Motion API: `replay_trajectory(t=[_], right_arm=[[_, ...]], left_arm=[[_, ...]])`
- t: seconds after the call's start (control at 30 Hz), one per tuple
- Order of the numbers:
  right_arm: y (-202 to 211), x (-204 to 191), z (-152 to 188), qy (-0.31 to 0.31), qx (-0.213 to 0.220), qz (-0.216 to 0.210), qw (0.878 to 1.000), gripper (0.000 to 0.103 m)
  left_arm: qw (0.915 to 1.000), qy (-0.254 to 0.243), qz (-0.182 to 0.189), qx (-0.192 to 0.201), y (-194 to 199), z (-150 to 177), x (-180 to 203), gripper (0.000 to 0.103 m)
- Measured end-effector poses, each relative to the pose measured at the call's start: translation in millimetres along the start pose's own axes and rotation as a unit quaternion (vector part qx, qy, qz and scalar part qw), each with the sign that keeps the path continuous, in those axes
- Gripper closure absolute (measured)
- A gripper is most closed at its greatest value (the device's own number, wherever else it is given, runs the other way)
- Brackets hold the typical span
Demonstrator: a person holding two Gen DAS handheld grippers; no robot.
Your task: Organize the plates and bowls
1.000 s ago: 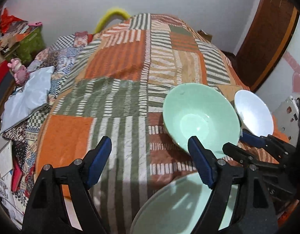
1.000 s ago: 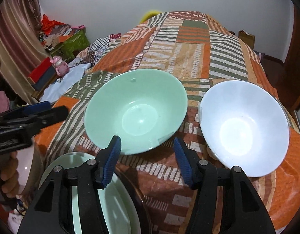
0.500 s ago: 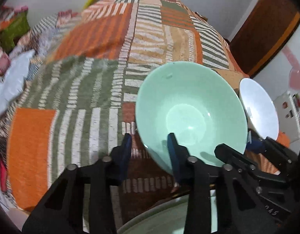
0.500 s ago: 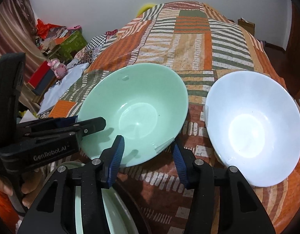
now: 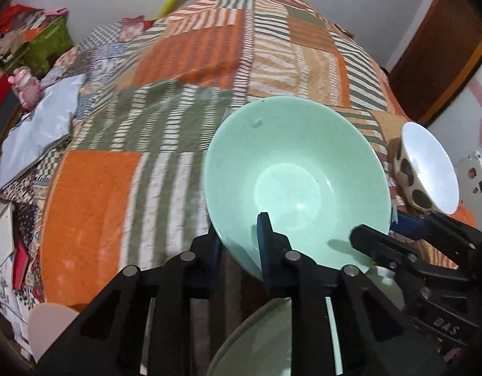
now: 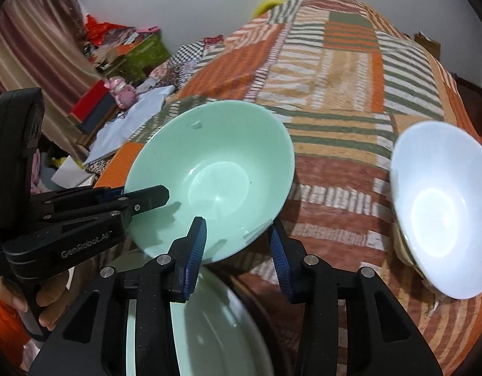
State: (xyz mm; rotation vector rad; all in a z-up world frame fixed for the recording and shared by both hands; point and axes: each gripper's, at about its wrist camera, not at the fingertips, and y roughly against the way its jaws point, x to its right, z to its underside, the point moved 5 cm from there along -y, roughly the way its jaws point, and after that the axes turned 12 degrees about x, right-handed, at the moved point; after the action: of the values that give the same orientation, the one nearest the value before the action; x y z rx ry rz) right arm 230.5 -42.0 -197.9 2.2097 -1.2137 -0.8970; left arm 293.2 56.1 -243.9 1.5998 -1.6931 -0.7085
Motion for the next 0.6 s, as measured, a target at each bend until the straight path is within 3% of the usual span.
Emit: replay_trajectory(t=[0.17,0.33,0.6], right_arm=[[7,2,-8,0.011,0.015,0.018,1.000,0.065],[0,21,-20,-0.024,0.020,0.032,0.999,0.065],[-25,24,-23,-0.018,-0.008,0.030,0.999,0.067]], left_arm=[[1.0000,0.000,-0.003,0.002,-1,1,-2,0.082],[0.9999,-0.007,-0.009,0.007,-4,0,-1,0.082],[0.9998,-0.010,-0.012,0.010,-6,-2,-2,0.082]])
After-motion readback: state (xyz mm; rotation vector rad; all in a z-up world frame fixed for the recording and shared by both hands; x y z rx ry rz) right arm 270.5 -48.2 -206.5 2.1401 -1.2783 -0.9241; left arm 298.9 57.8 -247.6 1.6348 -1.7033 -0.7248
